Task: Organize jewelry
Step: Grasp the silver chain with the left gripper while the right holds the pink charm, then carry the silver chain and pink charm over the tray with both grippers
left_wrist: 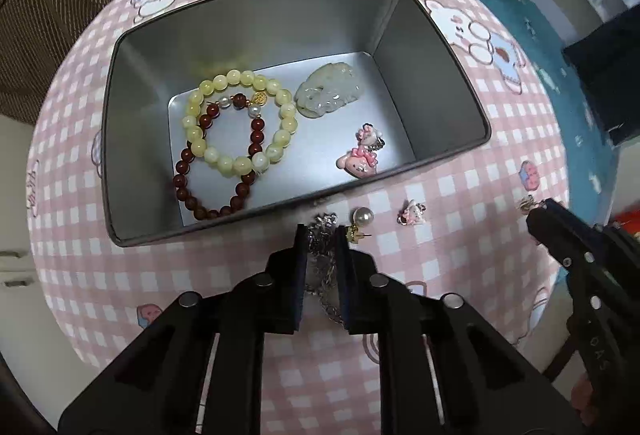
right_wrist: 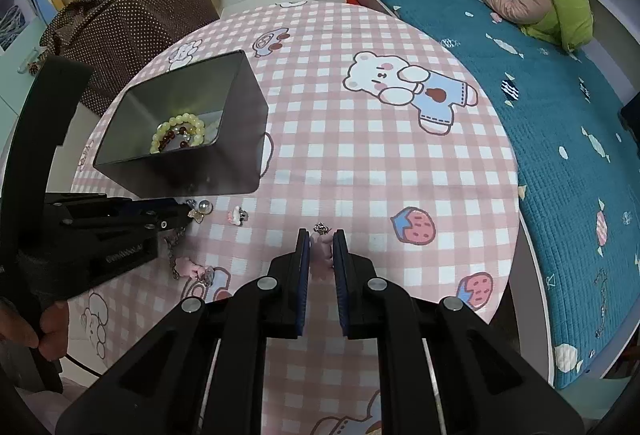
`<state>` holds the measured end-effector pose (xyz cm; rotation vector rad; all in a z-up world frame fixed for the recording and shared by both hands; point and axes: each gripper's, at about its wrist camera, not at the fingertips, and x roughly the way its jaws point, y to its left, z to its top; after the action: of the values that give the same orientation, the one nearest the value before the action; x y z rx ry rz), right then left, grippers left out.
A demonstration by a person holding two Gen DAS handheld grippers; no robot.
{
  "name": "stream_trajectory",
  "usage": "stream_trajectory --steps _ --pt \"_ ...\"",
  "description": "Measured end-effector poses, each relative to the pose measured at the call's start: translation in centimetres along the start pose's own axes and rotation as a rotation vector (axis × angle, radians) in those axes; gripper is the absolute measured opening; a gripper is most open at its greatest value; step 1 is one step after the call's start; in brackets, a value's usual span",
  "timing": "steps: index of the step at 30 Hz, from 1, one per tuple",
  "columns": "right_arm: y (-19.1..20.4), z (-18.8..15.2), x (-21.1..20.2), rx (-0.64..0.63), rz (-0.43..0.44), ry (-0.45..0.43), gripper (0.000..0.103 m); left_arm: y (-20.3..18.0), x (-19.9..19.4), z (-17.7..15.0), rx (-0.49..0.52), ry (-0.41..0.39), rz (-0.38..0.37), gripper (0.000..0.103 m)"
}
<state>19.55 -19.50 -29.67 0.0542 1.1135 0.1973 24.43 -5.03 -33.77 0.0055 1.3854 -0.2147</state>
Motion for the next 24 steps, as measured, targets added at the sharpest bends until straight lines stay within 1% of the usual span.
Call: stream_trajectory --steps 3,8,13,17,24 --pt "0.1 0.1 -0.2 0.001 0.001 -0.008 0.011 1.3 -0.6 -0.3 -0.036 0.003 -0.033 0.008" --pt "0.8 0.4 -0.4 -0.013 0.010 -0.019 0.011 2.8 -1.7 -0.1 -0.056 -0.014 -0.084 0.008" --pt "1.4 1.2 -1.2 -0.031 0.020 -0.049 0.011 3.9 -4.7 -0.4 -0.055 -0.045 -0.125 0.008" --pt "1.9 2.3 -2.2 -0.050 0.032 -0.089 0.011 4.0 -7.4 -0.6 -0.053 -0.094 -0.142 0.008" --pt "3.2 4.7 -4.2 -0.099 0.055 -0.166 0.011 3.8 -11.7 0.6 -0.068 -0.198 -0.177 0.008"
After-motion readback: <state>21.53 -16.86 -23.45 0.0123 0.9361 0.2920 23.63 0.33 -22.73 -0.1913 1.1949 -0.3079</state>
